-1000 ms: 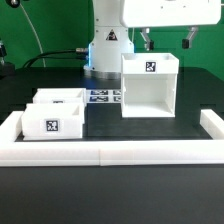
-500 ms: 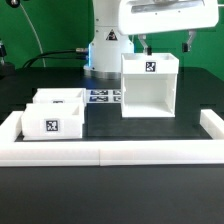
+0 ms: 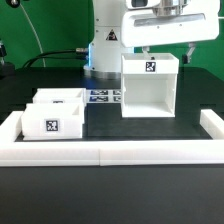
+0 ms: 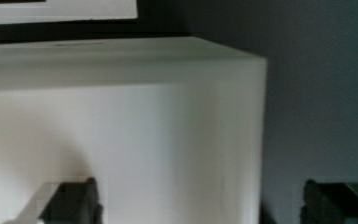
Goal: Assemble drawer
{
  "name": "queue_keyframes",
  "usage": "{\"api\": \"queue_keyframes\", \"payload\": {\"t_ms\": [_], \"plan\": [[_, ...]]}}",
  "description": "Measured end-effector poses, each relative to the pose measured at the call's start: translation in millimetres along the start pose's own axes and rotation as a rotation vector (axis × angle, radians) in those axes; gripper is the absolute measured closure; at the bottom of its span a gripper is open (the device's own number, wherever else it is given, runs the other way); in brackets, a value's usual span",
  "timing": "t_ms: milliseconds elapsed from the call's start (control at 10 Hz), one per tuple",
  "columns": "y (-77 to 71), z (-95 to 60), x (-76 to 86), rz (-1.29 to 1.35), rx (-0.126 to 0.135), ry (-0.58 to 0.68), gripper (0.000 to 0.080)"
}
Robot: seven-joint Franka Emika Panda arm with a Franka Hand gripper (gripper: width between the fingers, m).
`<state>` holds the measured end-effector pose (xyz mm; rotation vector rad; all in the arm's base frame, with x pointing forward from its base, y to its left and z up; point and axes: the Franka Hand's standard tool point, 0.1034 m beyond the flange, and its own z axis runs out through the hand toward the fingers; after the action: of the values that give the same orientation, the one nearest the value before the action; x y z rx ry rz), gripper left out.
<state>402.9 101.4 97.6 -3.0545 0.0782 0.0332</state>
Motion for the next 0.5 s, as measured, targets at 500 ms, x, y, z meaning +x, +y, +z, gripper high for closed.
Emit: {"api": "queue_keyframes", "payload": {"t_ms": [500], "plan": [[0.3,-0.1,0.2,0.002,0.001,0.001,0.0711]]}}
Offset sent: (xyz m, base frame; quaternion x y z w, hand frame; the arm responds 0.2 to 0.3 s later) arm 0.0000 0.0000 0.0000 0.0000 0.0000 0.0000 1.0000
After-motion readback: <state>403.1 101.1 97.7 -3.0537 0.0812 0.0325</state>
